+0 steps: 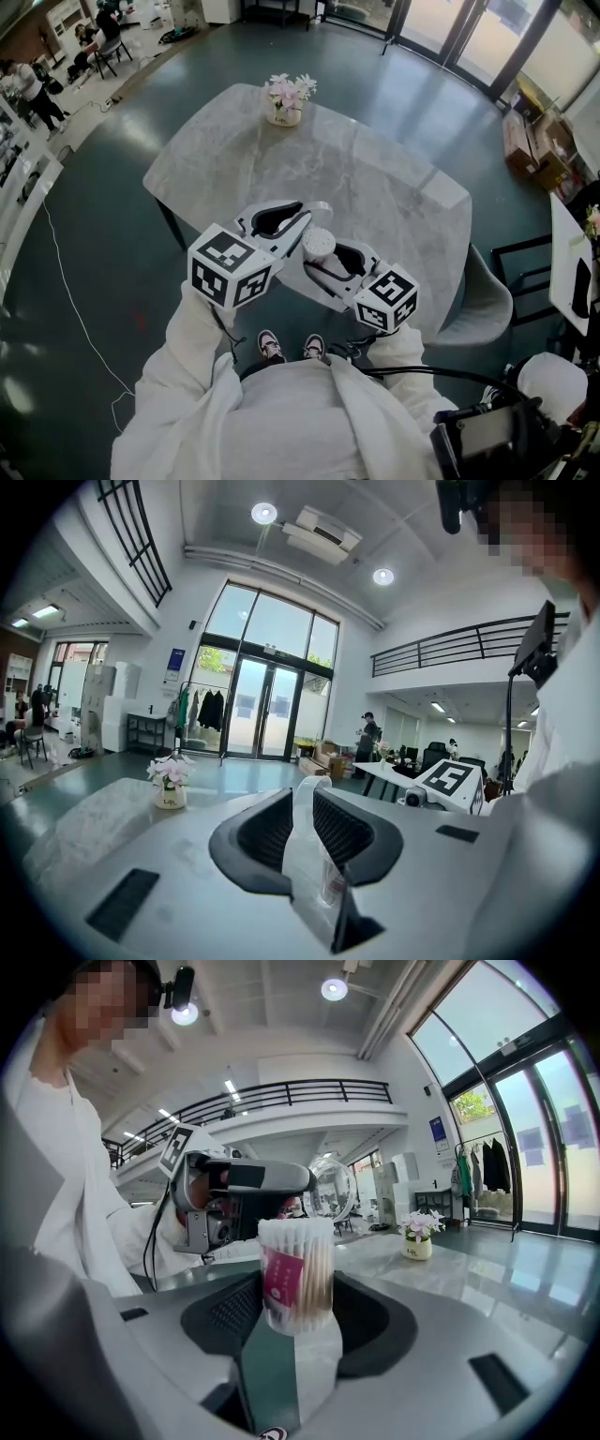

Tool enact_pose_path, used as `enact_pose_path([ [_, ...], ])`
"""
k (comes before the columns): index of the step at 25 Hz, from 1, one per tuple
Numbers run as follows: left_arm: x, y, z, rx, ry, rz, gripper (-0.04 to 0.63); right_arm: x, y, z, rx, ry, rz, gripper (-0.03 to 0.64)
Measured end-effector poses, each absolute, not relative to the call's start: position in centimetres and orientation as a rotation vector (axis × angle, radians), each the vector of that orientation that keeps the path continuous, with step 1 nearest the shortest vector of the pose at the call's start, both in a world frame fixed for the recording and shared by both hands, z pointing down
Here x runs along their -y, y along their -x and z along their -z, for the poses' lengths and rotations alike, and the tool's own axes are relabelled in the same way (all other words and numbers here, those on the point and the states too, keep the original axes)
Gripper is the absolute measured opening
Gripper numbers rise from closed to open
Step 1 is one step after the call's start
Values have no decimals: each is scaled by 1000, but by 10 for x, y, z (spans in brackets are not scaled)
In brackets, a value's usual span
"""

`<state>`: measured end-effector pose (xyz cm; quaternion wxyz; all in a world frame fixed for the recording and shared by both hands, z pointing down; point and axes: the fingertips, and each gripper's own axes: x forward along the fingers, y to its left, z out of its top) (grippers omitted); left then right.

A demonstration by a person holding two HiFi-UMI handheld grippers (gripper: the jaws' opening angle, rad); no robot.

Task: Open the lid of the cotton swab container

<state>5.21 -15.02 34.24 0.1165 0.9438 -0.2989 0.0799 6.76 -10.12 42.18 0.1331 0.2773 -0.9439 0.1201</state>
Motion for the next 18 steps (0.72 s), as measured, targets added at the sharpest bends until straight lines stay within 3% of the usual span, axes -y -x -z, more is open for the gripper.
enact_pose_path([
  [18, 134, -48, -346, 888, -2727, -165, 91, 115, -78, -417, 2742, -938, -415, 284],
])
